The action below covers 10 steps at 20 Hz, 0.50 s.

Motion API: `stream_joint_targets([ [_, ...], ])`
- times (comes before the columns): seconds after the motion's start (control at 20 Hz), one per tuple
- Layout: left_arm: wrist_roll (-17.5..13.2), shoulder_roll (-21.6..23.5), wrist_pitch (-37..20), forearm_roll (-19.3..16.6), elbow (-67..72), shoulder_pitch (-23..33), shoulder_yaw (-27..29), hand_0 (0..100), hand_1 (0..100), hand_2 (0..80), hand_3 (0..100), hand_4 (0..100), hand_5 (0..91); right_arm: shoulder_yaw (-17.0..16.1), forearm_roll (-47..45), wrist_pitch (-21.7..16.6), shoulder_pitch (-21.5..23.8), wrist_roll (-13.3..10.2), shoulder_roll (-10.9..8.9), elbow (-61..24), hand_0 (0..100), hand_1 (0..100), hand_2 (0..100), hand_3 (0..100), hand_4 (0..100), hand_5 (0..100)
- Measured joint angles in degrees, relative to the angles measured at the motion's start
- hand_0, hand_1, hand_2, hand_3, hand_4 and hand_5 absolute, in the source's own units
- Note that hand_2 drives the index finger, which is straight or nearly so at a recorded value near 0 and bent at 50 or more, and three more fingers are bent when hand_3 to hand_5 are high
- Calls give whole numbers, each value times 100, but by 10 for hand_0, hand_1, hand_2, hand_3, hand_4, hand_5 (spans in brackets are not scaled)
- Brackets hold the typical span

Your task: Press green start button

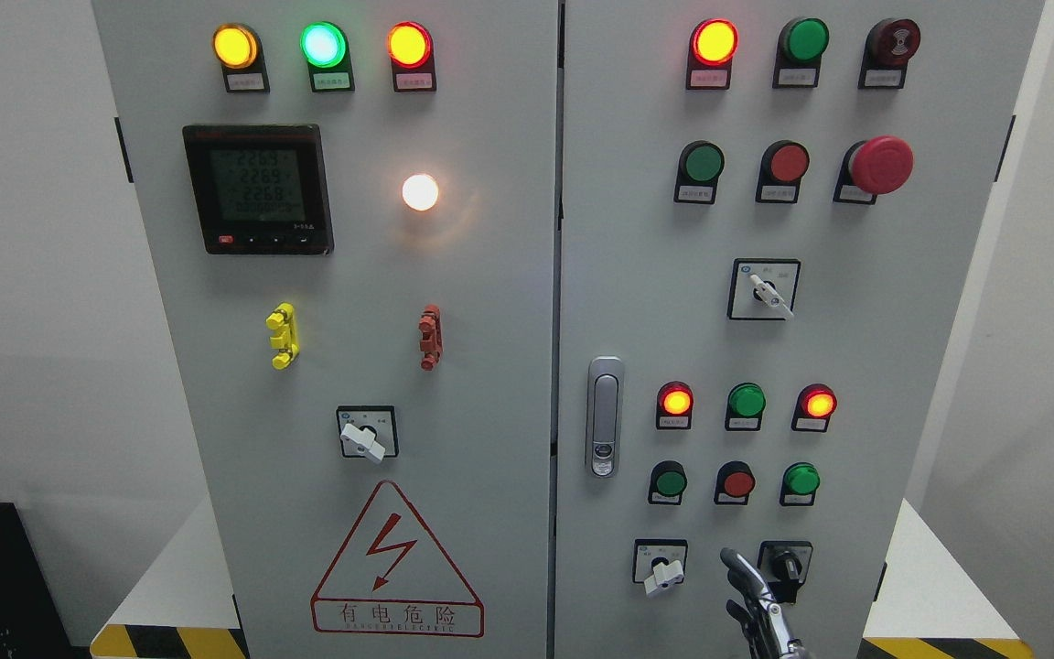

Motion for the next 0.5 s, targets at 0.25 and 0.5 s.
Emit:
stream_joint_targets([
  [0.25,0,0,0,0,0,0,0,120,556,0,0,0,0,35,-129,-19,66,66,-3,-29,0,67,0,0,0,0],
  [0.5,0,0,0,0,0,0,0,120,556,0,0,0,0,57,-183,-21,104,81,-8,-33,0,66,0,0,0,0],
])
